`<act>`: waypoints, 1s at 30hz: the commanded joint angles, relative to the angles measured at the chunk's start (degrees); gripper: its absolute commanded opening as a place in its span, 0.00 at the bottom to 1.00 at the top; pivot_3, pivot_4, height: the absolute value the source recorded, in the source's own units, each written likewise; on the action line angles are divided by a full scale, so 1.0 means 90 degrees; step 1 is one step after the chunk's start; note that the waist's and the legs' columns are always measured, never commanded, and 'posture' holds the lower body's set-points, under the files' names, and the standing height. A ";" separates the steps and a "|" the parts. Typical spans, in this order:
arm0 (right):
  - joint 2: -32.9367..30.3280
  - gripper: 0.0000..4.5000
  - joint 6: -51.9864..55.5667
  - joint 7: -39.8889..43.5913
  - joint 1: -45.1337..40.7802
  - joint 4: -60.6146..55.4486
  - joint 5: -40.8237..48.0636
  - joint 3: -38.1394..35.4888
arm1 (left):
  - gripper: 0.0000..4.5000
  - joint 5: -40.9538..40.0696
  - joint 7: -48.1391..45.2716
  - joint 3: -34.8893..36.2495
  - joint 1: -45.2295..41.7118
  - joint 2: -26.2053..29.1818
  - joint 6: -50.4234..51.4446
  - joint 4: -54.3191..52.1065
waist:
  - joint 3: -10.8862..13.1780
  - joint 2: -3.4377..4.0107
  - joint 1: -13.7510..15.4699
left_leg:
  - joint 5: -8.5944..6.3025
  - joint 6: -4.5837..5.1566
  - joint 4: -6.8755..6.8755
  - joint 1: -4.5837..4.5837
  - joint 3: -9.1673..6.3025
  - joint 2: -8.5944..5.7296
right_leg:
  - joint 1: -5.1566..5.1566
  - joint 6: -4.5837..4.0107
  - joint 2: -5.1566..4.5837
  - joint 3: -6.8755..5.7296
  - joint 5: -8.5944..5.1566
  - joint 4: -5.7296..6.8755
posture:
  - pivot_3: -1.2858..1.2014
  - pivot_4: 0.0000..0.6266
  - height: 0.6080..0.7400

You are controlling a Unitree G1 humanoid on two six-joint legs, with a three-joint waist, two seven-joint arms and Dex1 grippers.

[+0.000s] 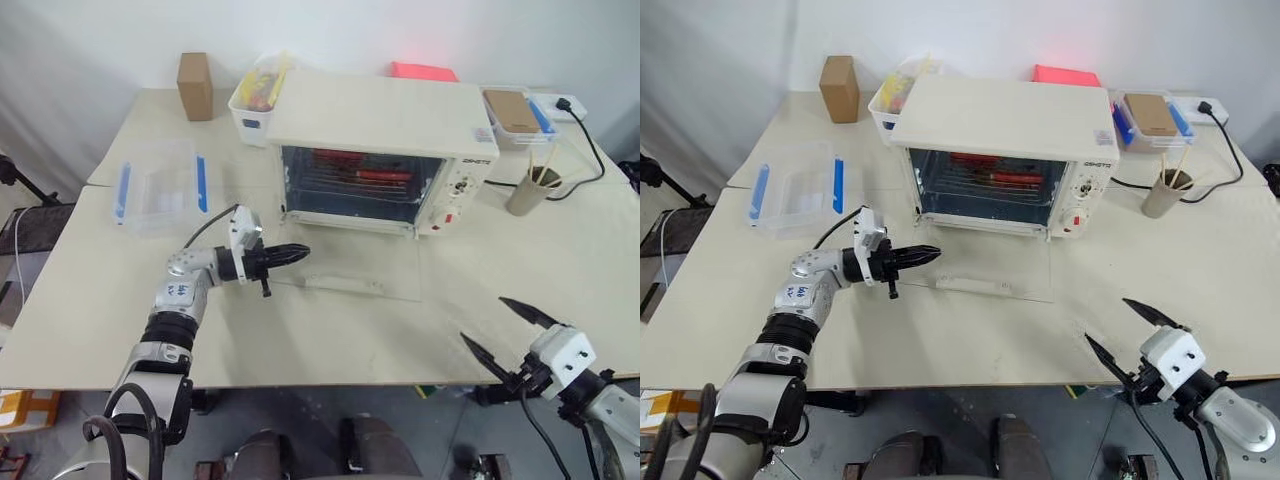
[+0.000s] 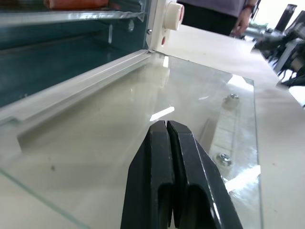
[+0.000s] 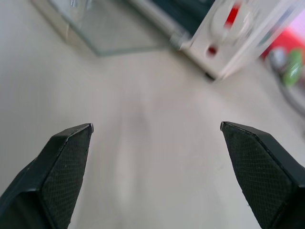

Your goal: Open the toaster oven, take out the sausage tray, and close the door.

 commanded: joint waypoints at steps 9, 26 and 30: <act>0.0411 1.00 0.1662 -0.1274 -0.3863 -0.0112 -0.1676 0.2395 | 0.41 -0.0577 0.0708 0.0536 0.1361 0.0059 0.0540 -0.2021 | 0.0001 0.0000 -0.0037 | 0.0009 -0.0007 0.0005 -0.0016 -0.0009 0.0010 | -0.0027 -0.0012 0.0007 -0.0002 -0.0007 0.0011 | 0.52 0.24 1.00; 0.1697 0.91 0.0451 -0.3634 -0.7630 0.5257 -0.4238 0.4109 | 1.00 -0.1353 0.2050 0.1216 0.3211 0.0150 0.1433 -0.4957 | 0.0002 0.0001 -0.0171 | 0.0011 0.0006 -0.0002 -0.0035 -0.0014 0.0002 | -0.0032 -0.0013 -0.0012 -0.0017 -0.0007 -0.0001 | 0.52 0.24 1.00; 0.1778 0.66 0.0271 -0.3760 -0.7739 0.5523 -0.4360 0.4215 | 1.00 -0.1335 0.2051 0.1122 0.2990 0.0142 0.1426 -0.4860 | 0.0003 0.0002 -0.0191 | 0.0015 0.0001 -0.0001 -0.0031 -0.0014 0.0004 | -0.0033 -0.0013 -0.0009 -0.0017 -0.0008 0.0004 | 0.52 0.24 1.00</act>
